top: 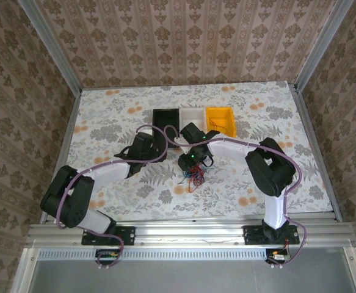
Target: Untangle the cables
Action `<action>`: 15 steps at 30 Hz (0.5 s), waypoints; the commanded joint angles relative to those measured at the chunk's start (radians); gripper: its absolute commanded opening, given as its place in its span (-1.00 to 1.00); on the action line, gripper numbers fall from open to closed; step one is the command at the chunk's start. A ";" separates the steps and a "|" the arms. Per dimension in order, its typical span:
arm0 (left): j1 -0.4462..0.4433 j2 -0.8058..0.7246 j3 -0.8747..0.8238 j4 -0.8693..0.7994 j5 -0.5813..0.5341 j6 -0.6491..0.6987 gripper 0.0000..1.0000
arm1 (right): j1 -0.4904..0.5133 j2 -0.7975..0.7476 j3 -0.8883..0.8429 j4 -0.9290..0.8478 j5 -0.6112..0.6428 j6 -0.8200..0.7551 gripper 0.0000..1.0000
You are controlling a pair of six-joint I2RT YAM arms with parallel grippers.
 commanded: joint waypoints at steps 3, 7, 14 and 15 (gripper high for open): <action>0.003 -0.028 -0.023 0.014 -0.014 -0.019 0.89 | 0.001 0.042 0.041 -0.032 0.019 -0.022 -0.40; 0.003 -0.023 -0.020 0.016 -0.004 -0.010 0.88 | 0.000 0.066 0.056 -0.035 0.013 -0.023 -0.49; 0.000 -0.015 -0.014 0.020 0.034 0.014 0.88 | -0.024 0.060 0.048 0.001 -0.020 -0.008 -0.85; -0.003 -0.013 -0.012 0.022 0.046 0.026 0.88 | -0.032 0.047 0.038 0.016 -0.033 -0.001 -0.91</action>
